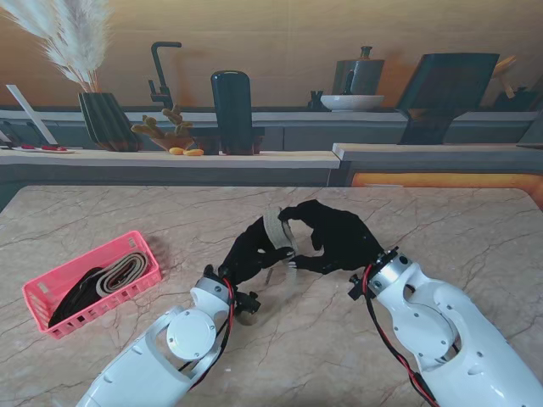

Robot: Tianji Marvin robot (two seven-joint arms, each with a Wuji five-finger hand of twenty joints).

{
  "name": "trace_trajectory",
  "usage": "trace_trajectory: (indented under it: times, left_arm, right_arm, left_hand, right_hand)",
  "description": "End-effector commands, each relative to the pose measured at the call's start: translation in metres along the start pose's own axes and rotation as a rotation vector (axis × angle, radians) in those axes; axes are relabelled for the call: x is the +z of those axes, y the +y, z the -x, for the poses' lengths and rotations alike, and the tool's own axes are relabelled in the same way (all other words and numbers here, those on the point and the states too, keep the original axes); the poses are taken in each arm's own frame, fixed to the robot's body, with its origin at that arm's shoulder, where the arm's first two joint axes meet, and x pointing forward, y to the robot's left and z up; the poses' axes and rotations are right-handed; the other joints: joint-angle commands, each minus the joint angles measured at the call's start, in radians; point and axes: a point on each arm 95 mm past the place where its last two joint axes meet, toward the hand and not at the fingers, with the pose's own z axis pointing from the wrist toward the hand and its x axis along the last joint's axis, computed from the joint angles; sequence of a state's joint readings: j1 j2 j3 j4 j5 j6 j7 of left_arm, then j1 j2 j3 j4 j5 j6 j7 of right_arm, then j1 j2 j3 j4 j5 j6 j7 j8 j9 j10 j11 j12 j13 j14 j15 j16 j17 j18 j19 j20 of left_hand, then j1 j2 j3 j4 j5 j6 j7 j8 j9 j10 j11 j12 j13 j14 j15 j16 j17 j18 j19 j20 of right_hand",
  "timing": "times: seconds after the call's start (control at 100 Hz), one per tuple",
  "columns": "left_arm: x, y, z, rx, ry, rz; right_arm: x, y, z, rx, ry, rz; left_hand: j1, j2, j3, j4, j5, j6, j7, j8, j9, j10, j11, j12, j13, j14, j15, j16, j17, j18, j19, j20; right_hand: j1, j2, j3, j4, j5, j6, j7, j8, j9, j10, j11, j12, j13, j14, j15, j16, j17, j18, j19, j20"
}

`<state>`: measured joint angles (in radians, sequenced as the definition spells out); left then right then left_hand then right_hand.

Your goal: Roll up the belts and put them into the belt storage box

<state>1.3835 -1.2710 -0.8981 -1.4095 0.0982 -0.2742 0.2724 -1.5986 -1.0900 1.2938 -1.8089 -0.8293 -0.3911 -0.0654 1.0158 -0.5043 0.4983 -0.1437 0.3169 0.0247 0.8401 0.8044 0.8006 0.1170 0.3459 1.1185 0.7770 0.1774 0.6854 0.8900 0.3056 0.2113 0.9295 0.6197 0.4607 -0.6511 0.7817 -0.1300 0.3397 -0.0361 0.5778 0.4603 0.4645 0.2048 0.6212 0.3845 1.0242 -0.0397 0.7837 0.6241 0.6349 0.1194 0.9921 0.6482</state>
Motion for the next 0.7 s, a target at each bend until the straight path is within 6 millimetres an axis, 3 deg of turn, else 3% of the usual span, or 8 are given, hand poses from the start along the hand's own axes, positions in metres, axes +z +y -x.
trace_trajectory:
  times: [0.0,0.15,0.31,0.46,0.69]
  left_arm:
    - [0.0,0.0,0.0,-0.001,0.009,0.0]
    - [0.001,0.0,0.002,0.101,0.044,0.021]
    - [0.002,0.001,0.002,0.168,0.069,0.04]
    - [0.002,0.001,0.003,0.195,0.081,0.046]
    - [0.002,0.001,0.003,0.221,0.096,0.054]
  right_arm:
    - [0.006,0.003,0.001,-0.022,-0.007,0.01]
    - [0.018,-0.001,0.005,-0.009,-0.049,-0.015]
    - [0.026,0.0,0.009,-0.013,-0.069,-0.046]
    - [0.034,-0.004,0.011,0.045,-0.086,-0.096]
    - [0.043,-0.016,0.012,0.106,-0.102,-0.127]
  left_hand:
    - [0.13,0.122,0.075,0.055,-0.008,-0.057,0.041,0.017,0.003,-0.053,0.061,0.045,0.012,-0.025,0.062,0.025,-0.006,-0.009,0.004,0.021]
    - [0.13,0.12,0.076,0.055,-0.008,-0.054,0.042,0.017,0.001,-0.052,0.062,0.045,0.011,-0.023,0.066,0.025,-0.009,-0.007,0.01,0.024]
    - [0.131,0.116,0.08,0.055,-0.006,-0.053,0.044,0.016,0.003,-0.05,0.063,0.043,0.012,-0.019,0.068,0.023,-0.009,-0.007,0.012,0.023]
    - [0.129,0.114,0.084,0.054,-0.006,-0.054,0.046,0.015,0.004,-0.051,0.064,0.04,0.013,-0.018,0.069,0.021,-0.008,-0.005,0.014,0.022]
    - [0.126,0.112,0.089,0.052,-0.003,-0.055,0.048,0.013,0.006,-0.051,0.064,0.037,0.016,-0.019,0.069,0.018,-0.006,-0.004,0.017,0.02]
  right_hand:
    - [-0.011,0.019,-0.024,0.038,-0.043,0.023,-0.029,0.008,-0.058,0.019,-0.017,-0.013,-0.017,0.008,-0.024,-0.014,-0.005,-0.001,-0.018,-0.013]
    - [-0.001,0.021,-0.05,0.043,-0.058,0.052,-0.062,0.021,-0.147,0.068,-0.017,-0.015,-0.01,0.002,-0.015,-0.006,0.011,-0.008,-0.009,-0.018]
    - [0.014,0.02,-0.05,0.047,-0.068,0.034,-0.065,0.031,-0.137,0.076,-0.007,-0.015,0.006,-0.014,0.01,0.002,0.029,-0.017,0.003,-0.018]
    - [0.05,-0.02,0.09,0.036,0.026,0.039,-0.021,0.069,-0.051,0.075,0.106,0.036,0.034,-0.038,0.015,-0.002,0.053,-0.035,0.014,-0.037]
    - [0.112,-0.003,0.226,0.03,0.163,0.069,0.027,0.077,0.073,0.089,0.233,0.115,0.085,-0.054,-0.004,-0.005,0.084,-0.053,0.024,-0.048]
